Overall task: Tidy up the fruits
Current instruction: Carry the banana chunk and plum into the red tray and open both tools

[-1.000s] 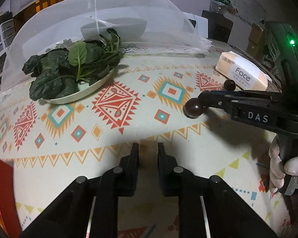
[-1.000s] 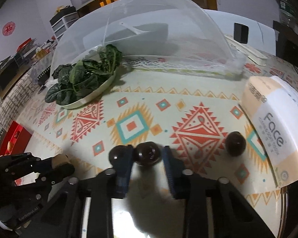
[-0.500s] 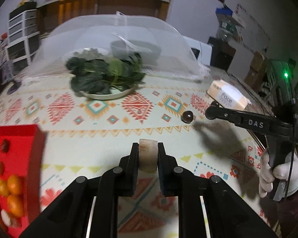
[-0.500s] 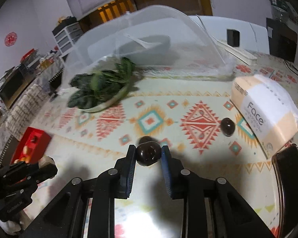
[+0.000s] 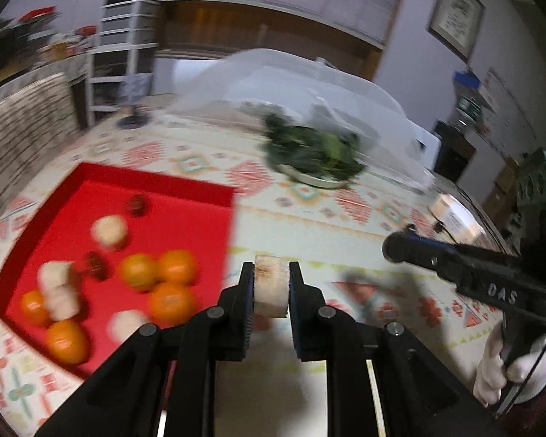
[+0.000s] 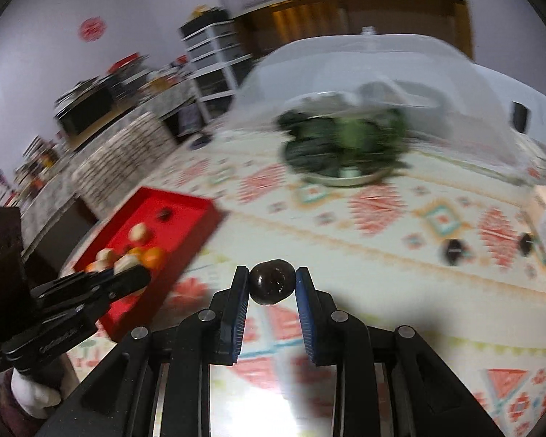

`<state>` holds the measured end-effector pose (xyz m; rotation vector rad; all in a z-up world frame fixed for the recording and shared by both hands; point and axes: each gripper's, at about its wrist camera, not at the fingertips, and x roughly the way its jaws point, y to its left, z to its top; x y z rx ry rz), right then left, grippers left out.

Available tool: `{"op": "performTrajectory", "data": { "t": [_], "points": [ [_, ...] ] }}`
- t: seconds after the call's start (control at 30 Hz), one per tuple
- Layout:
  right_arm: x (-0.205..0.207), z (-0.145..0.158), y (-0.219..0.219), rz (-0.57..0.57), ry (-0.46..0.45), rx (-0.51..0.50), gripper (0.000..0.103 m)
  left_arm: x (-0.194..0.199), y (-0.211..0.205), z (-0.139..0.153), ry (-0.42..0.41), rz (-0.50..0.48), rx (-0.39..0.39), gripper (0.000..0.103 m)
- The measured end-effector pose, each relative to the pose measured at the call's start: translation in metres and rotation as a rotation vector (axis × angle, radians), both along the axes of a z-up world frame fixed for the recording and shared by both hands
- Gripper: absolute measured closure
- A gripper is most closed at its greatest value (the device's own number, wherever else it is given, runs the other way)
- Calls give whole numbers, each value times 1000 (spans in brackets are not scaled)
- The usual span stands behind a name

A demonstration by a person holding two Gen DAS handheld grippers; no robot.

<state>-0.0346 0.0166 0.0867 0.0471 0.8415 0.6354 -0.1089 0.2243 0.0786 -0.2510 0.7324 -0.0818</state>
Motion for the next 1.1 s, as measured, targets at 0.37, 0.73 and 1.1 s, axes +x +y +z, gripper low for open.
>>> {"op": "performTrajectory", "data": {
  "t": [0.37,0.73,1.1],
  "points": [
    [-20,-20,130,191,51,-10,75,-25,112,-27,51,199,-78,86],
    [-29,-35,170,234,92,-45,74,-26,115,-39,67,179,-65,86],
    [-39,-37,172,211,73,-49,67,-41,109,-21,-5,229,-4,40]
  ]
}}
